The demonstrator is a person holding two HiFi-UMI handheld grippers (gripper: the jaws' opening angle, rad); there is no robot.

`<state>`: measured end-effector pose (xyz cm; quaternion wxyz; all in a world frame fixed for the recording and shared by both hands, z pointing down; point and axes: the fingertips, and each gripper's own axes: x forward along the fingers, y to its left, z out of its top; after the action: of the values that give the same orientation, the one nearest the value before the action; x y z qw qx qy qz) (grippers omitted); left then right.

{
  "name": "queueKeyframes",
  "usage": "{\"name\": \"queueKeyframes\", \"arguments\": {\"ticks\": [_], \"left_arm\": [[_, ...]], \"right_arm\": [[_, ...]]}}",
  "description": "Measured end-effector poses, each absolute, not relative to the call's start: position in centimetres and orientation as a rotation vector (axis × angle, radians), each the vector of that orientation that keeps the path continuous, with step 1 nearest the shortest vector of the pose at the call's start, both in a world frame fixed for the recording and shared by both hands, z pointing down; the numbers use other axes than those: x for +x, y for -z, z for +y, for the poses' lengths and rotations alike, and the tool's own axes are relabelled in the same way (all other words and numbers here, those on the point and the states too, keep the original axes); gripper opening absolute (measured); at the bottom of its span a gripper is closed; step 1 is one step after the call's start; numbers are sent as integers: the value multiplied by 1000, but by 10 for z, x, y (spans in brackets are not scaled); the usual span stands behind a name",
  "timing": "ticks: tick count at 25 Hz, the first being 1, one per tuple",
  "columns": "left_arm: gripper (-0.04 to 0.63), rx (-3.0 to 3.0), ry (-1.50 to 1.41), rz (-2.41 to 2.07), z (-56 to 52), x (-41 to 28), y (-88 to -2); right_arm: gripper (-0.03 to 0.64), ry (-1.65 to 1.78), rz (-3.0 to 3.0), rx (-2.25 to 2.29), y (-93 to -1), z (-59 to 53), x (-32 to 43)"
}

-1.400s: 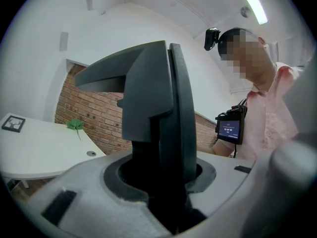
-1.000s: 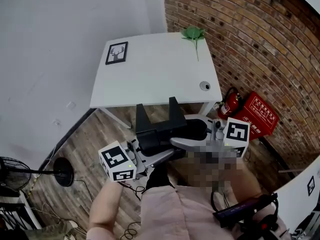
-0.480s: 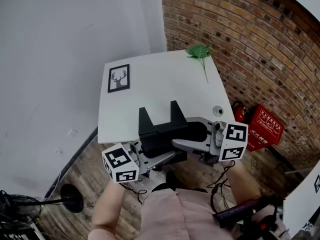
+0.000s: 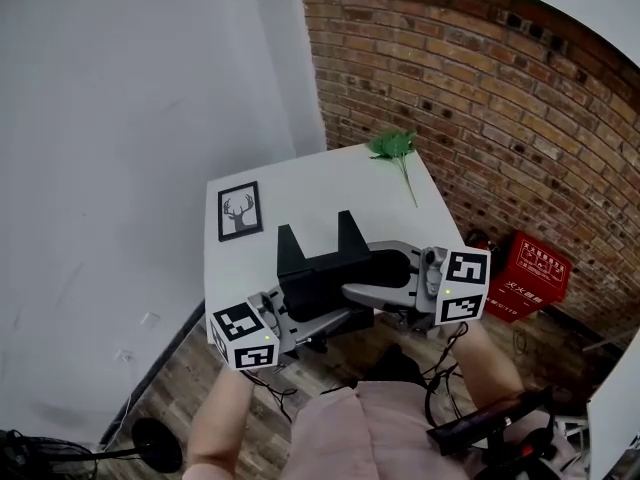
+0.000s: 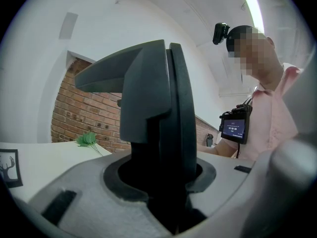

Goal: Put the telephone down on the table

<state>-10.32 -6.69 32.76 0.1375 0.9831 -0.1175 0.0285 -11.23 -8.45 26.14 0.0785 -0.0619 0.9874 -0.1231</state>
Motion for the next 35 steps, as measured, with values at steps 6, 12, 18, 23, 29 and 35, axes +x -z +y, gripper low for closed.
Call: {"name": "queueKeyframes", "arguments": {"ticks": [6,12,18,23,29,35], "left_arm": [[166,2813,-76,-328,-94,-100,-341],[166,2745,-95,-333,-134,-91,-358],[166,2708,-110,-350,-186,-77,-364],[166,2702,-101,-394,-228,-65,-353],[166,2726,-107,-488,-263,-66,-328],[166,2731,-99,-507,-284,-81,-327]], "right_arm": [[184,404,2954,-198,-275,-114,-109],[184,509,2945,-197,-294,-158,-101],[184,559,2933,-182,-299,-212,-86],[186,548,2931,-133,-287,-253,-74],[186,486,2923,-29,-260,-284,-75],[186,471,2938,-15,-260,-305,-91]]}}
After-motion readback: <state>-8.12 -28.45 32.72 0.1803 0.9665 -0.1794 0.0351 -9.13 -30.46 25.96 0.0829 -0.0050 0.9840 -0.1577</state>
